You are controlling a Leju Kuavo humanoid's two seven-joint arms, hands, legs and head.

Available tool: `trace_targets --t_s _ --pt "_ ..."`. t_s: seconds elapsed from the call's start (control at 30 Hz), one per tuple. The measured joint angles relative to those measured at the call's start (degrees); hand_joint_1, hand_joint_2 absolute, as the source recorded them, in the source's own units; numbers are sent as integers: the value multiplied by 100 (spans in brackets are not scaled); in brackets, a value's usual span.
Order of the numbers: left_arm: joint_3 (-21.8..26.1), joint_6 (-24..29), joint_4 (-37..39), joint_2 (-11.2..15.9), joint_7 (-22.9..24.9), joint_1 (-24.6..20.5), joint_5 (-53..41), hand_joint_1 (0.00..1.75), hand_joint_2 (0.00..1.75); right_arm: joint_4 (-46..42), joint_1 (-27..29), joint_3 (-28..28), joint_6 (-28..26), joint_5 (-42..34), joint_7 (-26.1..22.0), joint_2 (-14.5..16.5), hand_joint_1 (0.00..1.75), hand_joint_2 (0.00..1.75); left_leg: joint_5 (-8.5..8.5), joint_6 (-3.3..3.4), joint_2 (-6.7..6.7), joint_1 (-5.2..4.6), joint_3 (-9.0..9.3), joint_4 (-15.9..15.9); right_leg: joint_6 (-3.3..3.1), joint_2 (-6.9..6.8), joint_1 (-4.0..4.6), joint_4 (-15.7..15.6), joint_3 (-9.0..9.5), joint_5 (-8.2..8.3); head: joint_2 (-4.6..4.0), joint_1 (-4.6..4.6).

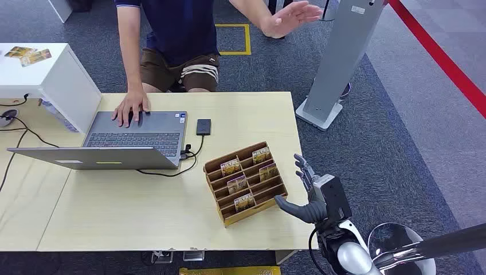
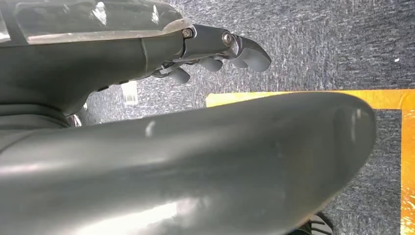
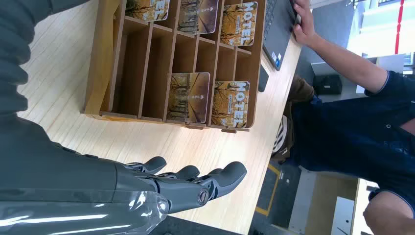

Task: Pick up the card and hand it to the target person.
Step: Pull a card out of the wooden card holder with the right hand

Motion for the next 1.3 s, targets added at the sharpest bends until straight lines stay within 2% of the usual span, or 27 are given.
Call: trace_targets --t_s 0.63,0.8,0.93,1.0,1.3 --pt "-55 -34 0 7 -7 -1 1 0 0 -3 5 0 -158 146 93 -4 0 175 0 0 0 0 0 0 0 0 0 0 0 0 0 -2" --pt "-70 -39 0 7 -20 -2 21 0 0 -40 -50 1 -306 1030 531 -13 0 175 0 0 0 0 0 0 0 0 0 0 0 0 0 0" --pt "-92 -81 0 17 -45 -9 26 0 0 -149 -247 25 -141 2677 1279 -43 0 175 1 0 1 0 1 0 0 1 0 1 1 1 0 -3" --pt "-98 -100 0 27 -51 -15 26 0 0 -228 -374 38 -12 3201 1529 -54 0 175 1 0 1 0 2 0 0 0 0 1 1 1 0 -1" --pt "-103 -101 1 43 -52 -24 28 0 0 -408 -516 50 80 3374 1658 -61 0 175 0 0 0 0 -1 0 0 0 0 1 0 0 0 0"
